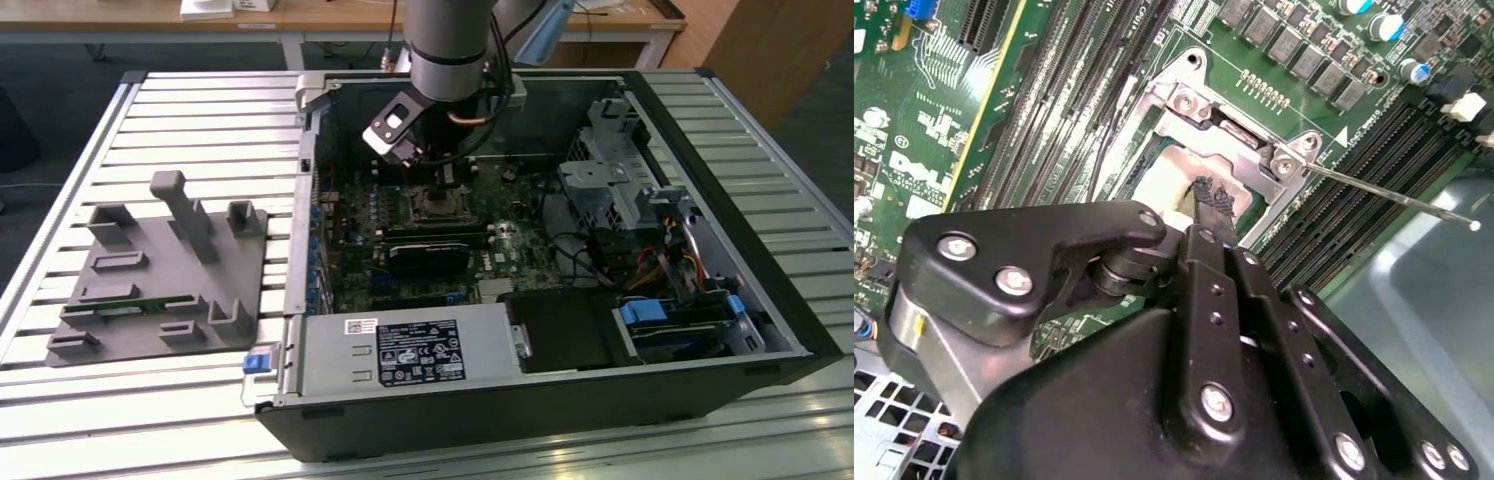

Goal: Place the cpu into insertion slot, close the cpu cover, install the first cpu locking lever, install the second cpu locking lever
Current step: 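Install the first cpu locking lever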

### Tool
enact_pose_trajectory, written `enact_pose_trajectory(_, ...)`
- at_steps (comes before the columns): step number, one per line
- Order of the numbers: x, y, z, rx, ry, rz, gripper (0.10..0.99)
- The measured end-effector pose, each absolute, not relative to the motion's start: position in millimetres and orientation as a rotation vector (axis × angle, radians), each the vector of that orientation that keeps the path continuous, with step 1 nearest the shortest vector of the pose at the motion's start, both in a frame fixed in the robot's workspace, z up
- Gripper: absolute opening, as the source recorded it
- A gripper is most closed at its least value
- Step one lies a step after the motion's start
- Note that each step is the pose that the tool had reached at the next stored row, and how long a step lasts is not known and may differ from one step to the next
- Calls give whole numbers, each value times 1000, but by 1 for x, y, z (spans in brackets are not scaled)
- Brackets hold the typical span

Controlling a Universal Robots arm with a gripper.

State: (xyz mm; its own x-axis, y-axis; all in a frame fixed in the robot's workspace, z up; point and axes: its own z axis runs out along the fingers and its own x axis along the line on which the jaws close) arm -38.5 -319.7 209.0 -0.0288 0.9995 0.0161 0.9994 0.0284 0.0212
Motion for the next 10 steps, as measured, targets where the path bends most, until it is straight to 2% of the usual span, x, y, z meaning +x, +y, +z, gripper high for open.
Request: enact_pose_trajectory(10,-38,-320,223,2187,2250,42,106)
